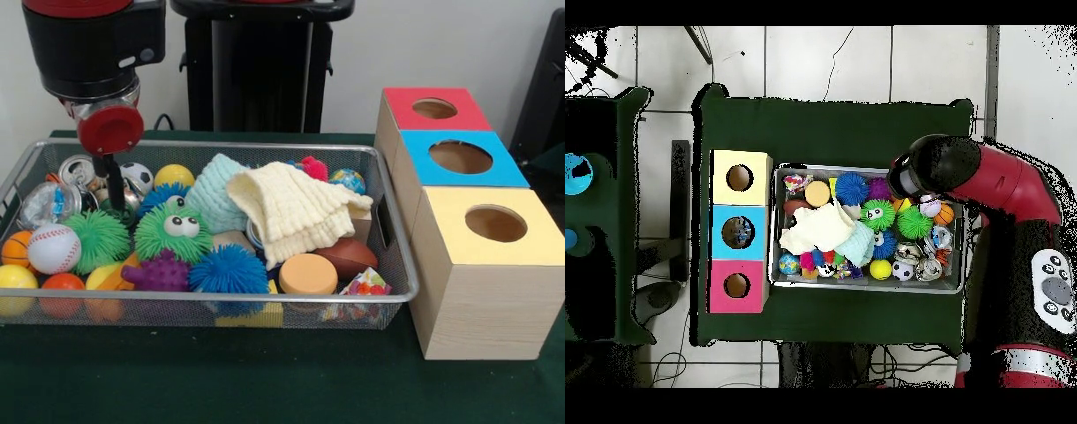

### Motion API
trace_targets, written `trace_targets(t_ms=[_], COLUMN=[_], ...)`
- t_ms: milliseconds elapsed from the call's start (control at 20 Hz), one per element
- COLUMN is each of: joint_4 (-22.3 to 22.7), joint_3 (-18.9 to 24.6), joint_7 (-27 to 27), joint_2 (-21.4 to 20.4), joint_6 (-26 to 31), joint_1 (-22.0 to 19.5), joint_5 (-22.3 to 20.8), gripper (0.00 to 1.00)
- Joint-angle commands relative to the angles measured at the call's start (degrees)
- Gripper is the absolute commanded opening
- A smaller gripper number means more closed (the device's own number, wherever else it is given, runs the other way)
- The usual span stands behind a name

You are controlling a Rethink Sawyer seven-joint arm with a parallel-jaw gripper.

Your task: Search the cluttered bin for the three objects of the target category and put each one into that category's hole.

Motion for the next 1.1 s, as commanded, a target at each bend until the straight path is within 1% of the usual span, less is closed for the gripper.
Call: trace_targets(t_ms=[50, 100, 300, 400, 450, 550, 600, 650, 750, 900, 1100], joint_4=[1.70, 0.84, -1.86, -2.84, -3.08, -2.14, -2.37, -3.51, -6.92, -8.95, -14.67], joint_3=[4.64, 4.71, 5.45, 5.54, 5.61, 5.41, 4.81, 4.50, 5.22, 6.86, 8.46], joint_7=[-4.54, -4.91, -6.31, -6.85, -7.24, -8.14, -8.14, -8.22, -9.42, -12.53, -16.60], joint_2=[1.98, 2.16, 3.69, 3.66, 3.28, 0.36, -1.42, -1.94, 0.26, 3.29, 5.86], joint_6=[4.45, 5.62, 7.20, 8.87, 10.04, 13.58, 16.29, 18.20, 18.86, 14.60, 16.40], joint_1=[-1.16, -1.22, -1.78, -1.90, -1.99, -2.11, -1.76, -1.50, -1.92, -3.97, -5.51], joint_5=[1.20, 1.19, 1.07, 1.06, 1.16, 1.68, 1.62, 1.30, 0.48, -0.26, -1.69], gripper=[1.00, 1.00, 1.00, 1.00, 1.00, 1.00, 1.00, 1.00, 1.00, 1.00, 1.00])
